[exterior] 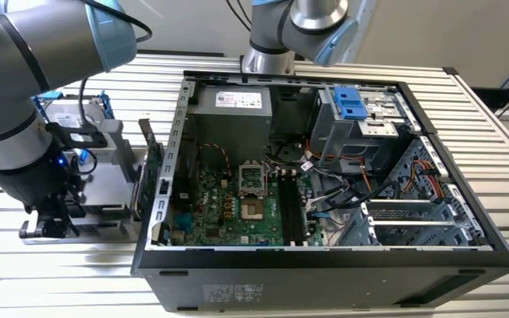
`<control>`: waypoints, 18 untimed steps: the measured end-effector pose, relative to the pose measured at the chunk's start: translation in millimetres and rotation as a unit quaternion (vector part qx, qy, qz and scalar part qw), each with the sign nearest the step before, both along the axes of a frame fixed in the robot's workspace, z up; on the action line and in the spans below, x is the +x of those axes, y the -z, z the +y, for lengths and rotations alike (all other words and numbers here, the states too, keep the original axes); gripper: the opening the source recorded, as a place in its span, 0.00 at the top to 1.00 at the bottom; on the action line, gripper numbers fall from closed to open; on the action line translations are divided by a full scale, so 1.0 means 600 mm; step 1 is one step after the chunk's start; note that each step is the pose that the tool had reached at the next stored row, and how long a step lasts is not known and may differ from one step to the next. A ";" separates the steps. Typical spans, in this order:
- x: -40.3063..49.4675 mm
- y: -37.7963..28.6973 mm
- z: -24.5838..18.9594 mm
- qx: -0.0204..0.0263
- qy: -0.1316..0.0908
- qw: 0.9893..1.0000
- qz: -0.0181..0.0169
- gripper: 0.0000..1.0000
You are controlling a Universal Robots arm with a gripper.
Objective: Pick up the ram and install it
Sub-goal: 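Pick up the ram and move it above insertion slot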
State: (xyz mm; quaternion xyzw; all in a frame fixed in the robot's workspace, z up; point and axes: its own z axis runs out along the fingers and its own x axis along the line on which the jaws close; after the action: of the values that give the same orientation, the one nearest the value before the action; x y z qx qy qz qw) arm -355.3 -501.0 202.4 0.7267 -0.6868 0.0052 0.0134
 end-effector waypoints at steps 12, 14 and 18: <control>0.000 0.014 0.0024 0.000 0.000 1.000 0.000 1.00; 0.000 0.014 0.0024 0.000 0.000 1.000 0.000 1.00; 0.000 0.014 0.0024 0.000 0.000 1.000 0.000 1.00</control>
State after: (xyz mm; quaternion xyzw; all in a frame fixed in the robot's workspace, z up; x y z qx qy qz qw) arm -355.3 -499.5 194.0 0.7267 -0.6868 0.0051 0.0135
